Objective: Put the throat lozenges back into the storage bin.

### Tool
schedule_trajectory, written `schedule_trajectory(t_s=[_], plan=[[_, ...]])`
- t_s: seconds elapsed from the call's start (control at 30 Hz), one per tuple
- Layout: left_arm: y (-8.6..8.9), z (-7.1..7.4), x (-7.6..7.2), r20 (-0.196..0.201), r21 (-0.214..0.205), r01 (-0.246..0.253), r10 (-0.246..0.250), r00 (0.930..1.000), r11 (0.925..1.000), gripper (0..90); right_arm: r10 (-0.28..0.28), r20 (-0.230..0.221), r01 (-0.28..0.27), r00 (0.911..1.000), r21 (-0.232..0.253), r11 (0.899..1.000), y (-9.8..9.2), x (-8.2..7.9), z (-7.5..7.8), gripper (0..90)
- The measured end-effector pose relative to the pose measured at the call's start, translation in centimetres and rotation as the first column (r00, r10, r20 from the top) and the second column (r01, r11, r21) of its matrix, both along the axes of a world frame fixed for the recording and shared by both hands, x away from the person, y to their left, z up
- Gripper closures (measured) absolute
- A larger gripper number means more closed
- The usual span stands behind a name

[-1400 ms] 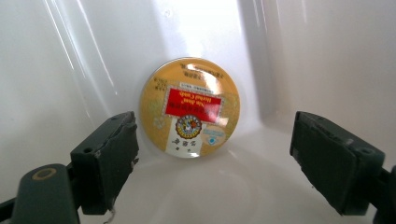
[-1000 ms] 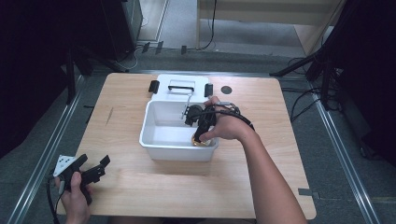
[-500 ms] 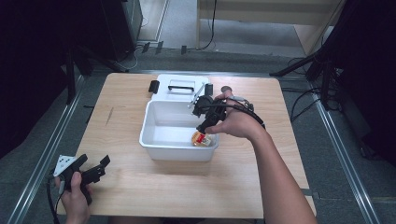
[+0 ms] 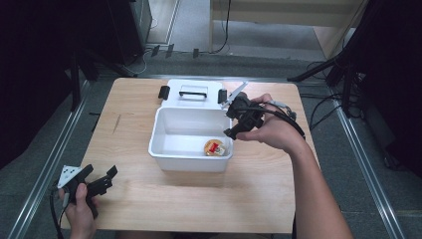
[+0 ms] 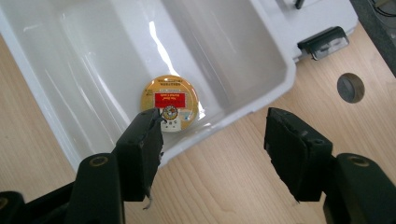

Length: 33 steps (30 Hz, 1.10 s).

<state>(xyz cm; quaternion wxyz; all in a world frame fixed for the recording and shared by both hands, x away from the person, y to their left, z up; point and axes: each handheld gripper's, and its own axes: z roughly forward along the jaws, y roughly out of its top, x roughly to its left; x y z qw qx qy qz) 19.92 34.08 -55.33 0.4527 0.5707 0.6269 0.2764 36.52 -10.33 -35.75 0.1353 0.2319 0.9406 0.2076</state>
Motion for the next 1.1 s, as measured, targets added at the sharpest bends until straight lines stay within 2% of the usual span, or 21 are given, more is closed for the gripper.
schedule_trajectory(t_s=[0.1,0.13,0.43,0.47,0.53,0.8,0.87,0.93,0.97,1.0,1.1], plan=[[0.0,0.0,0.0,-0.001,0.004,0.001,-0.001,1.0000,1.0000,6.1,-0.021,-0.002,0.021,0.9998,0.025,0.999,-0.8,0.0,0.0,37.8],[0.0,0.0,0.0,0.000,0.004,0.002,-0.002,1.0000,1.0000,6.1,-0.041,-0.004,0.041,0.9992,0.039,0.998,-1.7,-0.1,-0.3,37.4],[0.0,0.0,0.0,-0.002,0.005,0.001,-0.001,1.0000,1.0000,6.1,-0.126,-0.009,0.126,0.9920,0.073,0.989,-4.7,-0.3,-2.2,35.2],[0.0,0.0,0.0,-0.002,0.007,0.000,0.000,1.0000,1.0000,6.1,-0.150,-0.017,0.151,0.9885,0.103,0.983,-5.6,-0.3,-2.8,35.2],[0.0,0.0,0.0,-0.002,0.008,0.000,0.000,1.0000,1.0000,6.1,-0.167,-0.017,0.168,0.9858,0.124,0.978,-6.4,-0.2,-3.4,35.2],[0.0,0.0,0.0,-0.001,0.008,-0.001,0.001,1.0000,1.0000,6.1,-0.288,0.003,0.280,0.9577,0.213,0.936,-9.5,-0.6,-5.9,34.8],[0.0,0.0,-0.1,-0.001,0.008,-0.001,0.001,1.0000,1.0000,6.1,-0.315,0.002,0.305,0.9490,0.246,0.920,-10.1,-0.9,-6.6,35.0],[0.0,0.0,-0.1,0.000,0.008,-0.001,0.001,1.0000,1.0000,6.1,-0.335,0.018,0.319,0.9420,0.264,0.910,-10.7,-1.1,-7.2,34.4],[0.0,0.0,-0.1,0.000,0.008,-0.001,0.001,1.0000,1.0000,6.1,-0.335,0.018,0.319,0.9420,0.264,0.910,-10.7,-1.1,-7.2,34.4],[0.0,0.0,-0.1,0.000,0.008,-0.002,0.002,1.0000,1.0000,6.1,-0.366,0.044,0.338,0.9297,0.291,0.895,-11.3,-1.6,-8.0,33.3],[0.0,0.0,-0.1,0.001,0.007,-0.002,0.002,1.0000,1.0000,6.1,-0.411,0.065,0.370,0.9093,0.323,0.871,-11.9,-2.2,-8.9,30.0]])
